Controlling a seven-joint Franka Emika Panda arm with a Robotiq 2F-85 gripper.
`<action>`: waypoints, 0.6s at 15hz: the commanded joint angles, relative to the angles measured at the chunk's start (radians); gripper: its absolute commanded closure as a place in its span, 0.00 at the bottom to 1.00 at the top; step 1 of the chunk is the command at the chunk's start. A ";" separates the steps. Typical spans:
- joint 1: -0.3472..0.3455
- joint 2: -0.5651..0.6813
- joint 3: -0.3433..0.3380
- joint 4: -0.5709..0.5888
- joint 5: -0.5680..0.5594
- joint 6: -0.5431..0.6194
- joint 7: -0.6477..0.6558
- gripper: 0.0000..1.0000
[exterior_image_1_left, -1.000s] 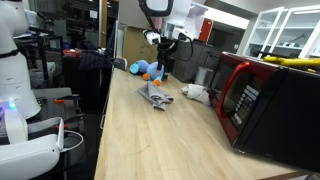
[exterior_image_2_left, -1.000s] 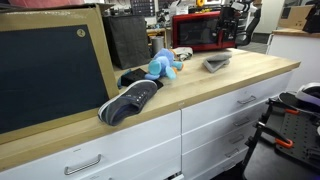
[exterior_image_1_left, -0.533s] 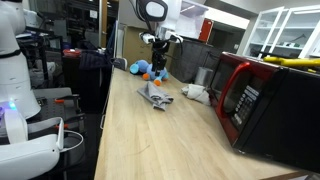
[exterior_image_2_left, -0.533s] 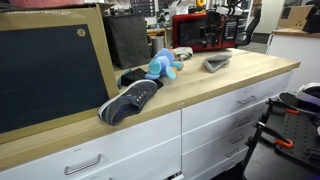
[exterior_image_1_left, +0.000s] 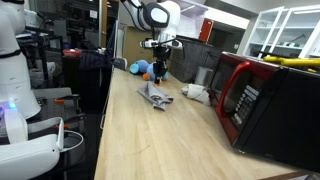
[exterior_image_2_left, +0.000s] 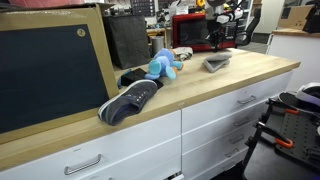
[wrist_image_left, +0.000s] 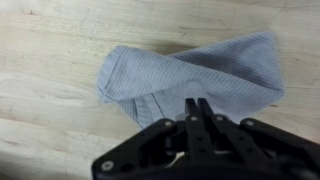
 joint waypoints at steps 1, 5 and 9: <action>0.012 0.028 -0.013 0.012 -0.083 -0.034 0.032 1.00; 0.021 0.068 -0.016 0.000 -0.164 -0.013 0.062 1.00; 0.039 0.107 -0.021 -0.012 -0.240 -0.013 0.117 1.00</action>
